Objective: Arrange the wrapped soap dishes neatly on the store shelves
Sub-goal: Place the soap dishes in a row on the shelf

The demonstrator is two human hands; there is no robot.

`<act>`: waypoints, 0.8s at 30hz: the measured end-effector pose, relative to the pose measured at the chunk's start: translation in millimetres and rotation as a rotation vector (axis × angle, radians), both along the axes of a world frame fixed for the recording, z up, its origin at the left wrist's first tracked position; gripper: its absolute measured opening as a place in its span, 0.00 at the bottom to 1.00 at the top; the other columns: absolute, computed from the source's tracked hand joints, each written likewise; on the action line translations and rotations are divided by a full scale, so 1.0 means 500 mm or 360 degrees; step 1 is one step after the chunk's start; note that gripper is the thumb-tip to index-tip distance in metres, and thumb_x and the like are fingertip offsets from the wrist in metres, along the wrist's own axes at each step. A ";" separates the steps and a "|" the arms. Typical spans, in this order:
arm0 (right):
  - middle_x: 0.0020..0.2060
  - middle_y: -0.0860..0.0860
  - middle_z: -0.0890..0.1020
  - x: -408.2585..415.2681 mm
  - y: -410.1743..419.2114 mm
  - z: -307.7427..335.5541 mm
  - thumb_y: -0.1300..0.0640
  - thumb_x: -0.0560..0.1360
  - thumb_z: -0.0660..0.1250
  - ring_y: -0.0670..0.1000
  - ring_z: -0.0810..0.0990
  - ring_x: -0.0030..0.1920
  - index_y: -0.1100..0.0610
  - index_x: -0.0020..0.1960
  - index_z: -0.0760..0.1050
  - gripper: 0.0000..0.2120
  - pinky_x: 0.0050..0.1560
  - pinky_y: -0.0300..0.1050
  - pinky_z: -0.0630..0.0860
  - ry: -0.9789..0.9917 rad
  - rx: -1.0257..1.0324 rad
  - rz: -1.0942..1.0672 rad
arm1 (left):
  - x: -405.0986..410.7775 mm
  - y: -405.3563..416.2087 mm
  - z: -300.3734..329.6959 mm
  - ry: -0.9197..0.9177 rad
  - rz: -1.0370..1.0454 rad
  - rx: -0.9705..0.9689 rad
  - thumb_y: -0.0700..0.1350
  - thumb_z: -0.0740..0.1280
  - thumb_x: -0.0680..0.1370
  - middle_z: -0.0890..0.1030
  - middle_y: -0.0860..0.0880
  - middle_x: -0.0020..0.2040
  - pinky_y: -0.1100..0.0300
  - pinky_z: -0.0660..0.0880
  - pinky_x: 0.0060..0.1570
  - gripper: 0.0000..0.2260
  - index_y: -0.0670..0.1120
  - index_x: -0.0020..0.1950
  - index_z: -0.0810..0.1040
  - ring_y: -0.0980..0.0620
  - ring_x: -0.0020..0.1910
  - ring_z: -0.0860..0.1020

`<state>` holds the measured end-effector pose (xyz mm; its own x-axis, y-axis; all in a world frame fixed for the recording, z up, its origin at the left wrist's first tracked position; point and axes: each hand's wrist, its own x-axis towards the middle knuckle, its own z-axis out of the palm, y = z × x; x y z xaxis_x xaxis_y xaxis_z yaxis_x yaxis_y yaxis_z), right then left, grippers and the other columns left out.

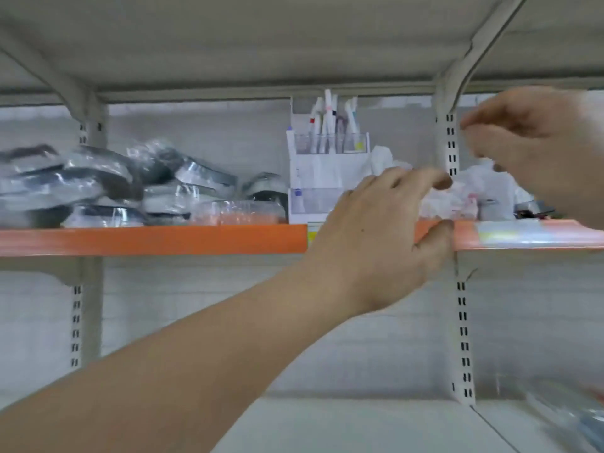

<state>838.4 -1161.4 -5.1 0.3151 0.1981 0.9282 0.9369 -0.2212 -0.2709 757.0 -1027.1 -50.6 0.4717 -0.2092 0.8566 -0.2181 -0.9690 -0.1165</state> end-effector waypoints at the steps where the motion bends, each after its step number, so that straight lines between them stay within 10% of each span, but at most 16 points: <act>1: 0.36 0.43 0.78 -0.030 0.029 0.012 0.47 0.70 0.64 0.50 0.76 0.42 0.42 0.42 0.75 0.02 0.44 0.41 0.72 -0.0015 -0.0061 -0.0026 | -0.038 0.027 0.011 0.0014 0.0086 0.0002 0.53 0.57 0.73 0.73 0.52 0.64 0.55 0.65 0.63 0.22 0.50 0.67 0.69 0.51 0.63 0.69; 20: 0.49 0.54 0.79 -0.192 0.460 0.047 0.44 0.76 0.61 0.53 0.75 0.44 0.57 0.54 0.74 0.18 0.37 0.42 0.71 0.0052 -0.0936 -0.0170 | -0.282 0.436 0.114 0.0218 0.1149 -0.0563 0.50 0.64 0.76 0.70 0.44 0.65 0.57 0.68 0.55 0.22 0.46 0.69 0.67 0.46 0.59 0.72; 24: 0.65 0.55 0.73 -0.156 0.512 0.044 0.35 0.75 0.57 0.57 0.71 0.63 0.55 0.69 0.67 0.31 0.63 0.49 0.69 -0.0094 -0.1265 -0.0308 | -0.218 0.481 0.139 0.0255 0.1195 -0.0600 0.50 0.63 0.77 0.68 0.44 0.69 0.54 0.68 0.61 0.25 0.46 0.72 0.64 0.44 0.63 0.72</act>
